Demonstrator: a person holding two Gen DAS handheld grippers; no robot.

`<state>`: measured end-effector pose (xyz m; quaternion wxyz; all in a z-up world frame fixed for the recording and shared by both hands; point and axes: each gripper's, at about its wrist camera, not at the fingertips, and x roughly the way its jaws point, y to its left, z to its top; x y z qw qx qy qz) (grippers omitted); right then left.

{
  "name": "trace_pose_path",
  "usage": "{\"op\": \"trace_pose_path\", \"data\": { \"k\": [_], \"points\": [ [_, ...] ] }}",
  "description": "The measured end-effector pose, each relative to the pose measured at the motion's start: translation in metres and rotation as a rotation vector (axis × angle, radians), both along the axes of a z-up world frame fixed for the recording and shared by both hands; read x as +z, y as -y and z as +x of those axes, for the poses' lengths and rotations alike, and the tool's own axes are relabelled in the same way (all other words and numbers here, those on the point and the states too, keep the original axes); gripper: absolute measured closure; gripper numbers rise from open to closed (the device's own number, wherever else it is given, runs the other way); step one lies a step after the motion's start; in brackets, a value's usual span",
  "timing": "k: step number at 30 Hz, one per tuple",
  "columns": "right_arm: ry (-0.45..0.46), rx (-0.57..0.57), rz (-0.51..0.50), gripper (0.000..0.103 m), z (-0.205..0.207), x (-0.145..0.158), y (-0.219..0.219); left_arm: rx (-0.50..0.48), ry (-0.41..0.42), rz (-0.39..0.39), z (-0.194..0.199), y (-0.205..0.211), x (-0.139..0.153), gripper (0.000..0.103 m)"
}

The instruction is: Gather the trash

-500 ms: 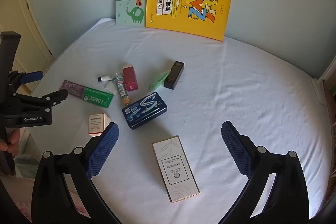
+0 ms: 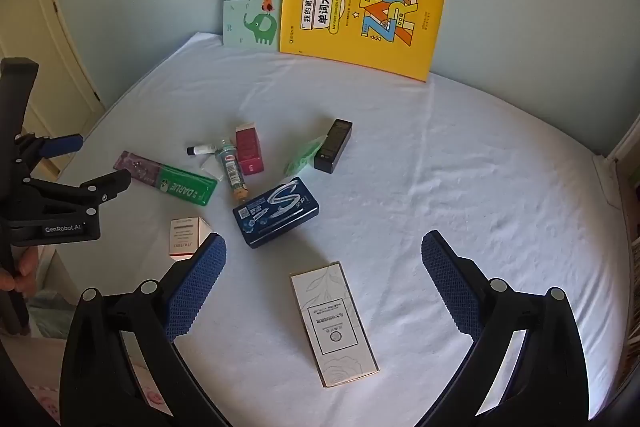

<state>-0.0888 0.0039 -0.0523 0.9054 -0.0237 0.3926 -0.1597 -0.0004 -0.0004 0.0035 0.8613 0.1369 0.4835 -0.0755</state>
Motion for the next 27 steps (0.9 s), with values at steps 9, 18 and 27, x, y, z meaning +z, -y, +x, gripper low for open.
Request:
{"op": "trace_pose_path", "data": {
  "k": [9,18,27],
  "points": [
    [-0.004,-0.014,0.001,0.006,-0.002,0.000,0.004,0.009,-0.003,-0.009,0.001,-0.001,0.000,0.006],
    [-0.002,-0.026,-0.004,0.006,-0.003,0.000,0.008,0.006,-0.002,-0.010,0.001,-0.001,-0.001,0.006],
    [-0.002,-0.029,0.004,0.006,-0.003,0.002,0.010,0.003,-0.006,-0.010,0.001,0.002,-0.003,0.006]
  ]
}}
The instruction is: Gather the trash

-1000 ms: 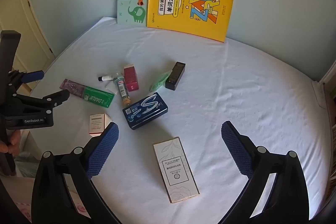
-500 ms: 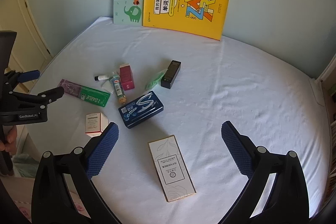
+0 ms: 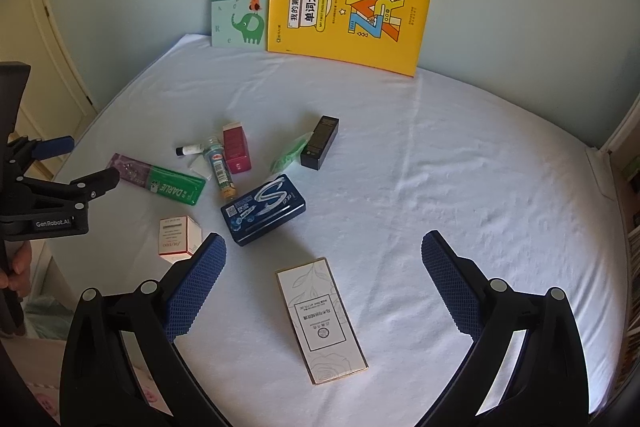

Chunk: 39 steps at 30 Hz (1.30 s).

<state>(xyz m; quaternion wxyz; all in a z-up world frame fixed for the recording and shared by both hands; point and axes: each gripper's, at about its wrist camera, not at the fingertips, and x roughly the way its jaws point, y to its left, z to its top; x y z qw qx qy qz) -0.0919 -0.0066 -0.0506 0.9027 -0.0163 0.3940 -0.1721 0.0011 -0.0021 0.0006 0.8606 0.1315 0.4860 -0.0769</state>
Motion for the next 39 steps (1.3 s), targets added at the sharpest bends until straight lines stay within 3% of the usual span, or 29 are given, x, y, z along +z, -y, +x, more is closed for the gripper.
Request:
{"op": "trace_pose_path", "data": {
  "k": [39],
  "points": [
    [-0.001,0.001,-0.004,0.006,-0.0001,0.0001,-0.0012,-0.012,-0.022,-0.005,-0.0012,0.0002,-0.0024,0.006]
  ]
}}
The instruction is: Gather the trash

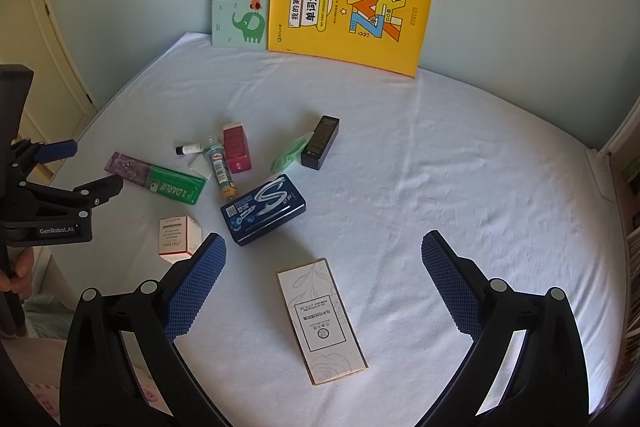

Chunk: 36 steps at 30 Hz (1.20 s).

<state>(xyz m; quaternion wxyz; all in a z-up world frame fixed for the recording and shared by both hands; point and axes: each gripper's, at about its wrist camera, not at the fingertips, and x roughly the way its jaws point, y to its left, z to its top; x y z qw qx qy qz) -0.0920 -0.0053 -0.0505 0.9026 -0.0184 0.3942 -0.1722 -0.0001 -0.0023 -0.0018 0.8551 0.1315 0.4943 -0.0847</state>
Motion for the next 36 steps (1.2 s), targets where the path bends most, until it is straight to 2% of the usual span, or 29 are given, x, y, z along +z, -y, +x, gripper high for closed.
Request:
{"op": "trace_pose_path", "data": {
  "k": [25,36],
  "points": [
    [-0.023,0.015,0.009,0.006,0.006,-0.004,-0.003,-0.006,-0.004,0.012,0.001,0.001,-0.003,0.006],
    [-0.067,0.049,0.021,0.006,0.032,-0.011,-0.024,-0.056,-0.023,0.080,0.013,-0.020,-0.014,0.006]
  ]
}}
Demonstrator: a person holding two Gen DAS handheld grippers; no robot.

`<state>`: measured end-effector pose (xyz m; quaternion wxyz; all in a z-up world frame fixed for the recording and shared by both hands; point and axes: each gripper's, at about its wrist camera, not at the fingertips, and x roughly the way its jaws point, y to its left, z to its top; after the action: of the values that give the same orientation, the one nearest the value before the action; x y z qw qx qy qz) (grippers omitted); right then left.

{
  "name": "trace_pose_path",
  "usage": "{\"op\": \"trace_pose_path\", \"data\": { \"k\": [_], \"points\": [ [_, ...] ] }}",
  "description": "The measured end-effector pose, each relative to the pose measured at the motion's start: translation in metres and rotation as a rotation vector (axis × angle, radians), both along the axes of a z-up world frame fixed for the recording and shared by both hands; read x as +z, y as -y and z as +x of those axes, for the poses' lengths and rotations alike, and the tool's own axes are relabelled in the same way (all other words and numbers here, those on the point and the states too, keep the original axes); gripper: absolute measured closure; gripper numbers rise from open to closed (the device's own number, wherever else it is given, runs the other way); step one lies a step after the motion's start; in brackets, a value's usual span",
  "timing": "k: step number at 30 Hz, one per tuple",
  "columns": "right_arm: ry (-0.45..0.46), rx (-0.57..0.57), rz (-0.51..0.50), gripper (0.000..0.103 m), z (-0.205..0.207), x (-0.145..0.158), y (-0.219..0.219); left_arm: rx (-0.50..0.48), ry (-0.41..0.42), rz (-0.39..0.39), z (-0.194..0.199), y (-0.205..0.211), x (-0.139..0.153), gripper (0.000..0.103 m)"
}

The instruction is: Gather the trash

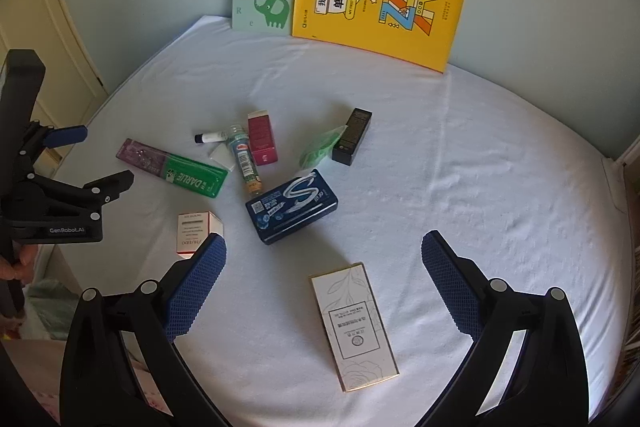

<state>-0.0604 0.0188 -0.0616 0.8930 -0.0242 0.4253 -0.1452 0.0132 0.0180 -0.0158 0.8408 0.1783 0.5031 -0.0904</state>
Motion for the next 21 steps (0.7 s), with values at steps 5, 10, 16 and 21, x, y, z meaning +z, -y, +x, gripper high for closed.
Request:
{"op": "trace_pose_path", "data": {
  "k": [5,10,16,21],
  "points": [
    [-0.027,-0.005,0.028,0.006,0.021,-0.009,-0.008,-0.027,-0.021,0.022,0.013,-0.015,-0.009,0.006],
    [-0.072,-0.024,0.055,0.006,0.047,-0.023,-0.015,-0.085,-0.066,0.040,0.030,-0.027,-0.026,0.006],
    [-0.127,-0.056,0.077,0.006,0.073,-0.040,-0.019,-0.206,-0.108,0.089,0.047,-0.033,-0.052,0.006],
    [-0.162,-0.106,0.100,0.006,0.087,-0.052,-0.008,-0.290,-0.163,0.086,0.056,-0.033,-0.072,0.006]
  ]
}}
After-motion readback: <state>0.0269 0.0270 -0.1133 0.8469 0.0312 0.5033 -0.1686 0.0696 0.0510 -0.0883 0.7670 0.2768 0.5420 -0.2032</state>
